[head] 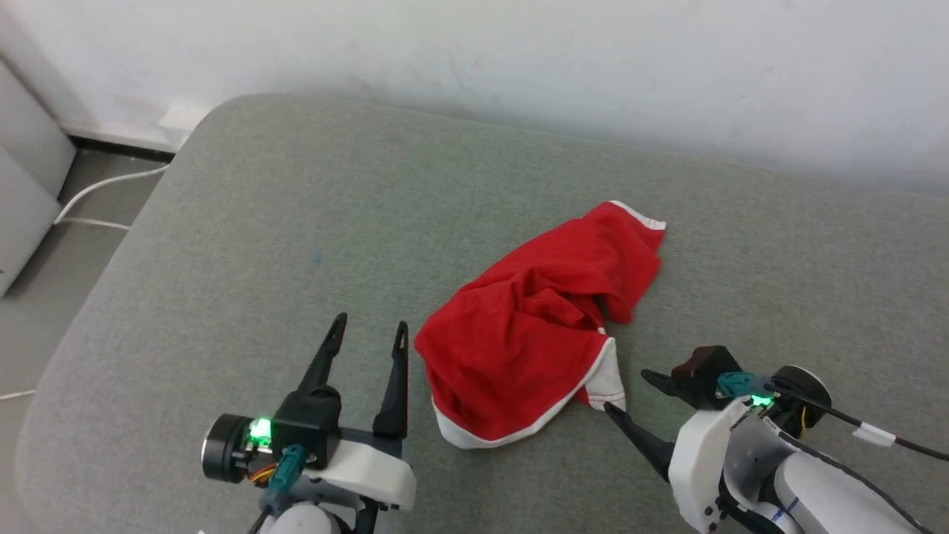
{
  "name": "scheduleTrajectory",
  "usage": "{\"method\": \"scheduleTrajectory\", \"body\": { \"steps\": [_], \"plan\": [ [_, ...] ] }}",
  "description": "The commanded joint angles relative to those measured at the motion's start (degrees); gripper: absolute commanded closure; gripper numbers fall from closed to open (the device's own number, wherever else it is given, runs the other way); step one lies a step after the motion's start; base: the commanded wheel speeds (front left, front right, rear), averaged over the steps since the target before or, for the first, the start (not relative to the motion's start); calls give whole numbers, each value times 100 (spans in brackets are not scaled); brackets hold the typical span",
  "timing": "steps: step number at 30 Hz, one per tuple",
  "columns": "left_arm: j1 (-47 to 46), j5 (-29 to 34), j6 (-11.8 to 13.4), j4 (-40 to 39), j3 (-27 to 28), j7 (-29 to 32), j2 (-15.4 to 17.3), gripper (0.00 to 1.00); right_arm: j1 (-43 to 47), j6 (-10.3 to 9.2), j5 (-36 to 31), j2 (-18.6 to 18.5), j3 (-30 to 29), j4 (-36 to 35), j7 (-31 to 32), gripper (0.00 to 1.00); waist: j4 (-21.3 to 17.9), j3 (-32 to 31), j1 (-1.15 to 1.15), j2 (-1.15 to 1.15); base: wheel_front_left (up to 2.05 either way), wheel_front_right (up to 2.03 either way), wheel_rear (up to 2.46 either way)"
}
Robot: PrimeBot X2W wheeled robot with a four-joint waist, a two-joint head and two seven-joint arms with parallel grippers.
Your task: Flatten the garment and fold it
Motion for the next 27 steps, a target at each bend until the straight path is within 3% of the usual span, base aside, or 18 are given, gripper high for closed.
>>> {"method": "scheduleTrajectory", "body": {
  "steps": [1,8,9,10,18,27],
  "plan": [
    [61,81,-80,16,47,-26,-76,0,-154,-12,46,-9,71,186,30,0,202,75,0,-1,0,0,0],
    [91,215,-303,96,228,-26,-301,0,-500,-12,199,101,435,793,-75,0,317,176,0,-1,0,0,0],
    [90,236,-336,117,257,-26,-330,0,-544,-12,232,111,491,880,-84,64,326,191,0,-1,0,0,0],
    [87,258,-368,134,284,-26,-356,0,-586,-12,238,101,566,955,-91,100,331,200,0,-1,0,0,0],
    [178,317,-545,262,594,-27,-518,0,-776,-12,-49,-157,545,1099,-582,100,72,69,0,-1,0,0,0],
    [290,374,-766,369,833,-27,-623,0,-116,-12,-903,-994,-973,203,-731,100,-671,-171,0,-1,0,0,0]
  ]
}}
